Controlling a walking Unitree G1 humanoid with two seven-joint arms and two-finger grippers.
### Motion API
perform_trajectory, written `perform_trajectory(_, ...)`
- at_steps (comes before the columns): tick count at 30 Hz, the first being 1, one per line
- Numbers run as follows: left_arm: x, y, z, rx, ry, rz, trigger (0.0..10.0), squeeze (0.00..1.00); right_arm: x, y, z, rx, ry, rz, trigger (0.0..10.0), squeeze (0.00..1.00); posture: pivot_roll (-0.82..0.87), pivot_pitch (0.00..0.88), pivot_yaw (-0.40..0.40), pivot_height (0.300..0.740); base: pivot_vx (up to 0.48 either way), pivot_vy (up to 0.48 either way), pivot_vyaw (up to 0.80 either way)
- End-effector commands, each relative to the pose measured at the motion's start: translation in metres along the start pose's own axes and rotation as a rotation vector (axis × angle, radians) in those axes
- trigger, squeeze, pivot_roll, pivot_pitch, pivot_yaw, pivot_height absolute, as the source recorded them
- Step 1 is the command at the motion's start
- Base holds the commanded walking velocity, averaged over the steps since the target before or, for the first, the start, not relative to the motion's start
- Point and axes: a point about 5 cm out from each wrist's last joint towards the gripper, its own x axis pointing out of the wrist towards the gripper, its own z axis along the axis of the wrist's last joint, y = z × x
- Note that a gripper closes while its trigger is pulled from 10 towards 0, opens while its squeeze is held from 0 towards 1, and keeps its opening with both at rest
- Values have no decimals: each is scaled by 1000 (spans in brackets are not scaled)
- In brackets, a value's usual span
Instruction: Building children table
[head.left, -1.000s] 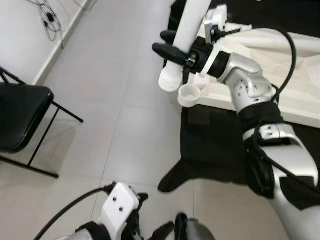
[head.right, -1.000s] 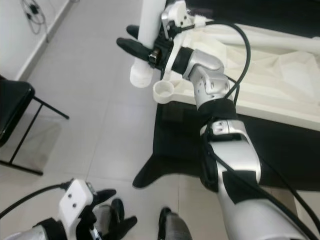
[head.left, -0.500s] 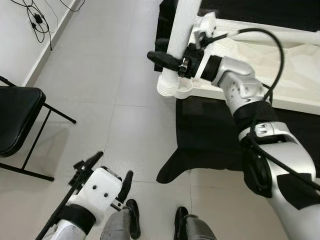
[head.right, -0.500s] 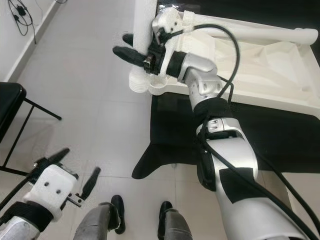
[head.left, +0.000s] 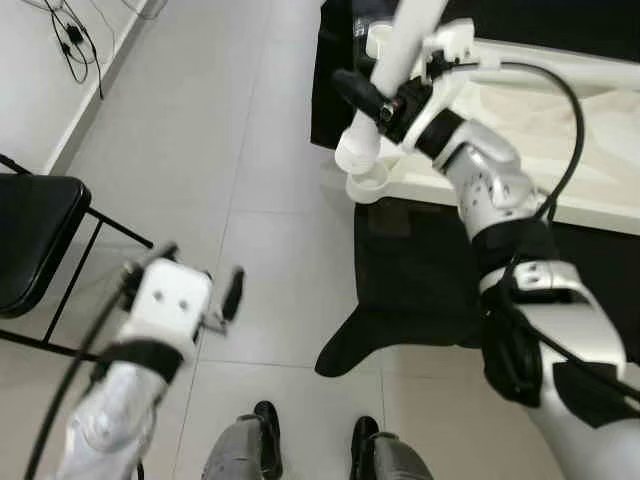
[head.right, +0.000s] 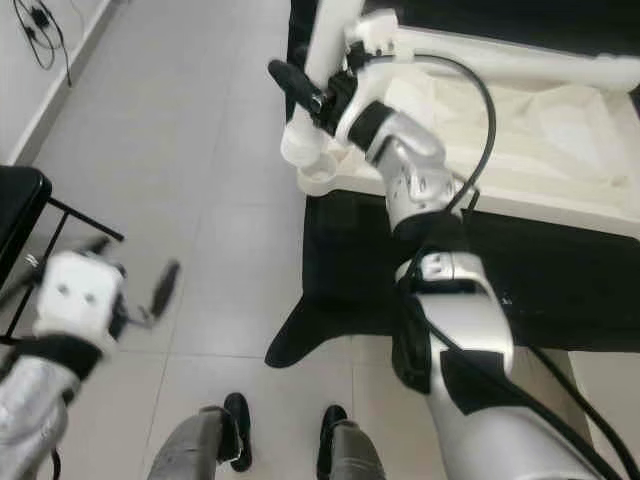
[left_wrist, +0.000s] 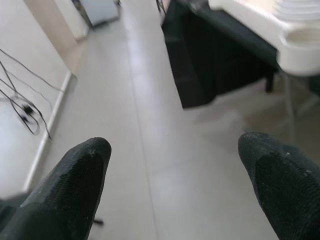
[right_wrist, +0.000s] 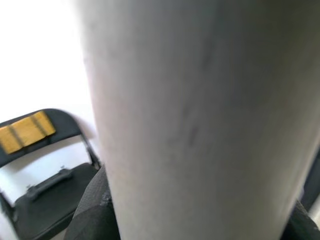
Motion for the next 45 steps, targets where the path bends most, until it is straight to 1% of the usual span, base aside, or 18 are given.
perform_trajectory(1, 6, -1, -2, -27, -11, 6, 10000, 0, -6, 7, 9, 25, -75, -33, 10000, 0, 123, 203, -45, 740, 0, 0, 0)
perform_trajectory(6, 12, -6, -3, -26, -16, -13, 10000, 0, -12, 15, 6, 58, -96, -54, 10000, 0, 120, 176, -39, 740, 0, 0, 0)
perform_trajectory(8, 12, -15, -8, -24, 1, -54, 10000, 0, -13, 19, 3, 71, -100, -58, 10000, 0, 125, 149, -33, 740, 0, 0, 0)
perform_trajectory(9, 12, -15, -8, -24, 1, -54, 10000, 0, -13, 19, 3, 71, -100, -58, 10000, 0, 125, 149, -33, 740, 0, 0, 0)
perform_trajectory(10, 9, -27, -14, -24, 19, -113, 10000, 0, -14, 22, 1, 76, -93, -63, 10000, 0, 129, 133, -33, 740, 0, 0, 0)
perform_trajectory(13, 8, -31, -16, -26, 25, -135, 10000, 0, -14, 24, 0, 77, -88, -63, 10000, 0, 129, 133, -33, 740, 0, 0, 0)
perform_trajectory(14, 2, -39, -23, -33, 51, -169, 10000, 0, -15, 28, 0, 69, -77, -61, 10000, 0, 133, 123, -35, 740, 0, 0, 0)
perform_trajectory(16, -1, -42, -29, -34, 74, -180, 10000, 0, -14, 28, -1, 70, -75, -61, 10000, 0, 141, 117, -41, 740, 0, 0, 0)
perform_trajectory(17, -8, -47, -39, -27, 110, -196, 10000, 0, -13, 30, -1, 71, -73, -61, 10000, 0, 144, 116, -44, 740, 0, 0, 0)
perform_trajectory(21, -15, -49, -46, -22, 136, -201, 10000, 0, -11, 32, -1, 70, -69, -59, 10000, 0, 146, 117, -48, 740, 0, 0, 0)
perform_trajectory(22, -20, -50, -52, -21, 160, -192, 10000, 0, -11, 34, -2, 73, -63, -57, 10000, 0, 152, 117, -53, 740, 0, 0, 0)
perform_trajectory(25, -27, -50, -60, -32, 198, -176, 10000, 0, -9, 38, -7, 66, -44, -56, 10000, 0, 154, 121, -57, 740, 0, 0, 0)
perform_trajectory(27, -28, -50, -62, -30, 206, -171, 10000, 0, -9, 38, -8, 60, -39, -56, 10000, 0, 154, 121, -57, 740, 0, 0, 0)
perform_trajectory(29, -32, -48, -64, -91, 229, -161, 10000, 0, -7, 40, -11, 46, -19, -57, 10000, 0, 150, 132, -58, 740, 0, 0, 0)
perform_trajectory(30, -33, -48, -66, -96, 243, -166, 10000, 0, -6, 40, -12, 41, -13, -56, 10000, 0, 150, 135, -59, 740, 0, -480, 0)
perform_trajectory(35, -35, -49, -68, -99, 250, -165, 10000, 0, -3, 41, -12, 28, -3, -48, 10000, 0, 145, 148, -62, 740, 0, -480, 0)
perform_trajectory(38, -35, -47, -69, -96, 250, -134, 10000, 0, -2, 42, -13, 20, 7, -41, 10000, 0, 145, 150, -65, 740, 0, 0, 0)
perform_trajectory(45, -35, -47, -69, -59, 238, -125, 10000, 0, -12, 47, -25, 41, 38, -64, 10000, 0, 143, 138, -62, 740, 0, 0, 0)
